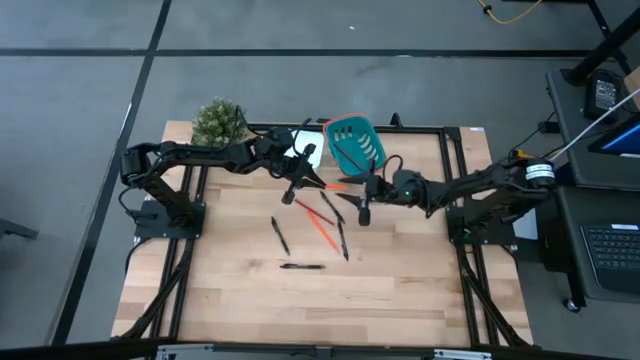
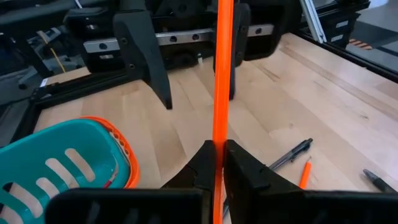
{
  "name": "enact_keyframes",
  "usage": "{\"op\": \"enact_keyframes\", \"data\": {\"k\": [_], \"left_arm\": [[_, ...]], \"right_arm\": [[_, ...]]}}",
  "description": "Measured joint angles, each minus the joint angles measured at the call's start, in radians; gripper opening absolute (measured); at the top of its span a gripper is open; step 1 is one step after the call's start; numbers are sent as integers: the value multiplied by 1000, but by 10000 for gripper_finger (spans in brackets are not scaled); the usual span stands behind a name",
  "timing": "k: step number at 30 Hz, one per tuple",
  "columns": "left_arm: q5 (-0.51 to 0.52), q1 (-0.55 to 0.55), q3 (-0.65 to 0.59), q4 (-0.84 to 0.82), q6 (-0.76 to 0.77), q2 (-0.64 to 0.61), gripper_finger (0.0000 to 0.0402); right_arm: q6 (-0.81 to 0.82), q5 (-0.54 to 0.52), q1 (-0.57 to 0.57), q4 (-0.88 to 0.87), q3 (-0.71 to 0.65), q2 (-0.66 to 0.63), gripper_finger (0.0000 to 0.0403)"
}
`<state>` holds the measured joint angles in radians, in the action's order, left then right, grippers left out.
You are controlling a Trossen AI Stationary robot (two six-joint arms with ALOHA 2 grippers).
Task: Sort pens & pencils
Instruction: Put the left orange pencil into the dark green bin
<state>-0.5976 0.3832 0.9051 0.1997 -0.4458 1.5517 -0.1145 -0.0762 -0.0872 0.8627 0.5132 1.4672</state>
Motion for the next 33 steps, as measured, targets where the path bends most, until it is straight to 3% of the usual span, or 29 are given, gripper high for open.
{"op": "enact_keyframes", "data": {"k": [19, 33], "left_arm": [[5, 0, -2, -1, -5, 26, 14], [9, 0, -2, -8, 2, 26, 14]], "right_arm": [[-48, 45, -1, -2, 88, 37, 153], [-49, 43, -3, -13, 88, 37, 33]]}}
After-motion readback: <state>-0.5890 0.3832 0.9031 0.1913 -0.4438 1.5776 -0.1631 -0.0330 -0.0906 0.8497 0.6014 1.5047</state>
